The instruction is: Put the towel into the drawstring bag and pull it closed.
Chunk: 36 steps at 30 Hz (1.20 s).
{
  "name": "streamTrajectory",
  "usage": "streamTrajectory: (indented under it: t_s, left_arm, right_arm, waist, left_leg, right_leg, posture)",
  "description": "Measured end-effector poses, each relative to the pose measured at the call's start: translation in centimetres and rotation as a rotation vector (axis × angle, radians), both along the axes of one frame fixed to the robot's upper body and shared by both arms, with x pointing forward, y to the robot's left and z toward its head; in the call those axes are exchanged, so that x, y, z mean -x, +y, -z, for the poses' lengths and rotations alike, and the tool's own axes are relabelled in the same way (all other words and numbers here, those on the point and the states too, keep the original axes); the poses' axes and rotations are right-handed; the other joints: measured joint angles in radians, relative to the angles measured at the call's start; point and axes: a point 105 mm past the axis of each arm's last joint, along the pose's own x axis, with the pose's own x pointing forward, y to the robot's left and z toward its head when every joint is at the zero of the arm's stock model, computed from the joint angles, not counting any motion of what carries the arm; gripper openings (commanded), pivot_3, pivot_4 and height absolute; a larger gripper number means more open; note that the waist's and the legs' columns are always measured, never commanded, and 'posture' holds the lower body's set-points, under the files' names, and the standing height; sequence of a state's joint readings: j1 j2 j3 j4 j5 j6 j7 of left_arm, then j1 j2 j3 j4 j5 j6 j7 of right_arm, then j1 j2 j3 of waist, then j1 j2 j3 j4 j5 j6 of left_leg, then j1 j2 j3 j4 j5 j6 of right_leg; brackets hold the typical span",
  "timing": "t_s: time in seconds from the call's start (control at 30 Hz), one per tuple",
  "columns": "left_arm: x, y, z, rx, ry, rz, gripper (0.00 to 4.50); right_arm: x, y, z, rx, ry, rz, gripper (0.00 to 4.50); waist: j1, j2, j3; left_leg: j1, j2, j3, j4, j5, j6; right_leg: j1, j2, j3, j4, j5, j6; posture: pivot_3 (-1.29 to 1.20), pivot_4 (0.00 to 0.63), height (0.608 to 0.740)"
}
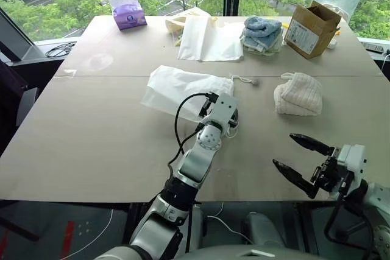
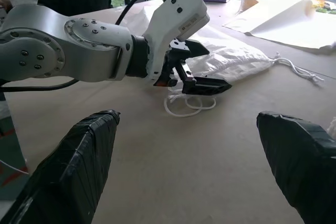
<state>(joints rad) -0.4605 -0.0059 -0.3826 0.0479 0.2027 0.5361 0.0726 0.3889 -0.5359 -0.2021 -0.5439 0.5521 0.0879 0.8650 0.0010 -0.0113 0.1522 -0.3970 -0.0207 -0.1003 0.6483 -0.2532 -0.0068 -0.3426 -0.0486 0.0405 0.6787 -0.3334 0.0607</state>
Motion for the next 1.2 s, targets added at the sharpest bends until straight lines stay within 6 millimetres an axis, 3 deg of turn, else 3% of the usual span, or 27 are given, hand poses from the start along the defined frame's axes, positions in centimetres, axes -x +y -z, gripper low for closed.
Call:
streamTrajectory:
  t_s: [0.03,0.17,0.4,0.63,0.73,0.9,1.2]
  left_arm:
    - [0.0,0.0,0.0,-0.003,-0.004,-0.001,4.44]
    - [0.2,0.7,0.7,-0.041,-0.017,-0.026,3.3]
    - [0.4,1.4,1.1,-0.085,-0.023,-0.048,0.02]
    - [0.6,2.2,0.6,-0.093,-0.048,-0.055,0.02]
    - [0.5,2.8,-0.7,-0.066,-0.088,-0.049,0.02]
    - [0.9,4.5,-3.7,0.073,-0.147,0.014,0.02]
    - [1.5,8.5,-6.3,0.382,-0.116,0.09,0.02]
  right_arm:
    - [0.1,0.0,0.0,0.001,0.0,0.002,4.5]
    - [0.4,-0.2,0.2,0.002,-0.002,0.01,4.5]
    - [0.2,-0.4,0.4,0.009,-0.021,0.025,4.5]
    - [-0.4,-0.6,0.4,0.003,-0.041,0.039,4.5]
    - [-0.6,-0.8,0.5,-0.003,-0.048,0.052,4.5]
    - [-2.2,-1.3,-0.1,-0.006,-0.093,0.133,4.5]
    - [-4.2,-2.1,-0.3,0.001,-0.118,0.229,4.5]
  waist:
    - [0.0,0.0,0.0]
    - [-0.001,0.0,0.0]
    - [0.0,0.0,0.0]
    - [-0.001,0.0,0.0]
    - [-0.001,0.0,0.0]
    - [-0.004,0.001,0.0]
    - [-0.008,0.001,0.0]
  left_leg:
    - [0.0,0.0,0.0,0.0,0.0,0.0]
    - [0.0,0.0,0.0,0.0,0.0,0.0]
    - [0.0,0.0,0.0,0.0,0.0,0.0]
    - [0.0,0.0,0.0,0.0,0.0,0.0]
    - [0.0,0.0,0.0,0.0,0.0,0.0]
    - [0.0,0.001,0.0,0.0,0.002,-0.004]
    - [0.0,0.001,0.0,0.0,0.002,-0.004]
  right_leg:
    - [0.0,0.0,0.0,0.0,0.0,0.0]
    - [0.0,0.0,0.0,0.0,0.0,0.0]
    - [0.0,0.0,0.0,0.001,0.0,0.0]
    - [0.0,0.0,0.0,0.001,0.0,0.0]
    - [0.0,0.0,0.0,0.001,0.0,0.0]
    - [-0.001,-0.001,0.0,0.001,0.0,0.0]
    - [-0.001,0.0,0.0,0.001,0.0,0.0]
  posture:
    - [0.0,0.15,0.74]
    - [0.0,0.15,0.74]
    - [0.0,0.15,0.74]
    - [0.0,0.15,0.74]
    - [0.0,0.15,0.74]
    - [0.0,0.15,0.74]
    - [0.0,0.15,0.74]
